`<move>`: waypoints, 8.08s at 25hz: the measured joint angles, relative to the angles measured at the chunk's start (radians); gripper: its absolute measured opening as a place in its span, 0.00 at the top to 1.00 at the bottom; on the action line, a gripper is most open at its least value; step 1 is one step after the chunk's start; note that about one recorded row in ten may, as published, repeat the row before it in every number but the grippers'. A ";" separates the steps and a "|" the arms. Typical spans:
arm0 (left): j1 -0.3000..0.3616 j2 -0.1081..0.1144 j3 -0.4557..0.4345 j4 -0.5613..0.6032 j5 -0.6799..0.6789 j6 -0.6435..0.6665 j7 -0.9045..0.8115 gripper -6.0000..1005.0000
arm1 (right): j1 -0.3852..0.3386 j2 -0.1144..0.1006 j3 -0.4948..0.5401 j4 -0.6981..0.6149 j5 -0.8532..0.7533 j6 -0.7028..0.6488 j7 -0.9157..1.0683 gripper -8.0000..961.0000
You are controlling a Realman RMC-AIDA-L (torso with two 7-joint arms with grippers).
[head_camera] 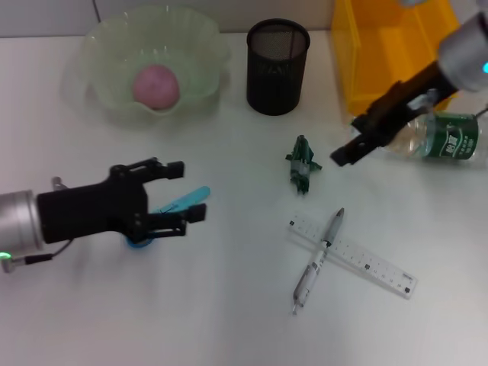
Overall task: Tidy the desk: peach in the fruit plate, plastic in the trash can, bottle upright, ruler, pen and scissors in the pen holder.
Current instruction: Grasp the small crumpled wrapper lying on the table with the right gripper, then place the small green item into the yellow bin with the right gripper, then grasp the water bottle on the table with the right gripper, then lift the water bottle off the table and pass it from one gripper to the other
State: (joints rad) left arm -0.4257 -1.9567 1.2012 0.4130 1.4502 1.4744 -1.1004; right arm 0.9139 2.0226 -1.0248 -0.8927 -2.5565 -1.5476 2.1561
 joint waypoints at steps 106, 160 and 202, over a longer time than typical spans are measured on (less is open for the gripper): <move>0.055 0.059 -0.031 0.027 0.004 0.032 0.011 0.14 | -0.317 0.008 0.165 -0.135 0.706 0.507 -0.268 0.21; 0.016 0.025 -0.029 0.025 0.004 0.027 0.001 0.14 | -0.188 0.042 0.084 -0.254 -0.306 0.110 -0.370 0.17; 0.017 0.036 -0.031 0.027 0.004 0.034 0.002 0.16 | -0.100 0.031 0.074 -0.061 -0.358 0.134 -0.308 0.17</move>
State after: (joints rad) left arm -0.4090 -1.9204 1.1704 0.4403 1.4542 1.5087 -1.0984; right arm 0.8140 2.0539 -0.9510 -0.9538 -2.9150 -1.4132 1.8483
